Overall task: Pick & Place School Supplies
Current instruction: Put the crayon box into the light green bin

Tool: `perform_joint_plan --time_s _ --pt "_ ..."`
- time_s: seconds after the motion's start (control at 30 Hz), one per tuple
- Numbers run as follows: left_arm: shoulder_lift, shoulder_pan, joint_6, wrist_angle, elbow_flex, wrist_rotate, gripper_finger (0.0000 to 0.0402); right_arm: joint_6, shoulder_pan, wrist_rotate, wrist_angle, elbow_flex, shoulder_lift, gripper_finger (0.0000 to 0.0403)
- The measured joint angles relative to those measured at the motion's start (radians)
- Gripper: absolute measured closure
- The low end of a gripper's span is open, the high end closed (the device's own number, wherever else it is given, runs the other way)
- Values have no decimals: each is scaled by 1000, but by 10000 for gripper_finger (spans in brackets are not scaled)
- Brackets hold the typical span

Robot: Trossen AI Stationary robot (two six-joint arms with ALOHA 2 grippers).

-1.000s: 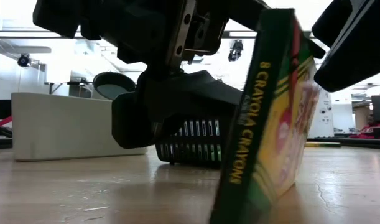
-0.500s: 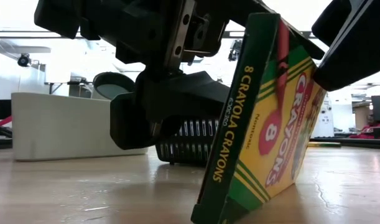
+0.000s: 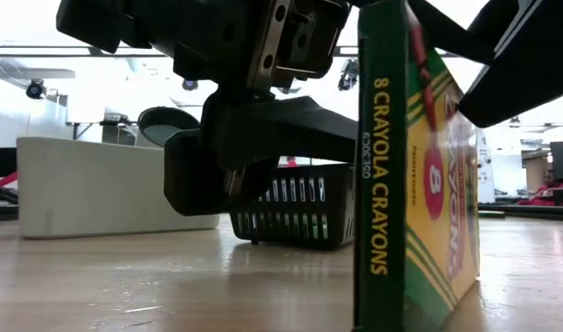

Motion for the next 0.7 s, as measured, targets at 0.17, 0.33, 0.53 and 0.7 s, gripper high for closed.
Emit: perform_joint_plan --time_s 0.17,0.33,0.53,0.7 --pt "-1 0 0 -4 0 10 221 0 0 0 0 0 0 395" --pt "-2 0 -4 -19 0 31 221 0 0 1 0 0 0 395" --pt "-18 0 -4 -61 1 33 221 0 0 1 0 0 0 395" --pt "-39 0 -2 -111 1 33 221 0 0 1 0 0 -1 395"
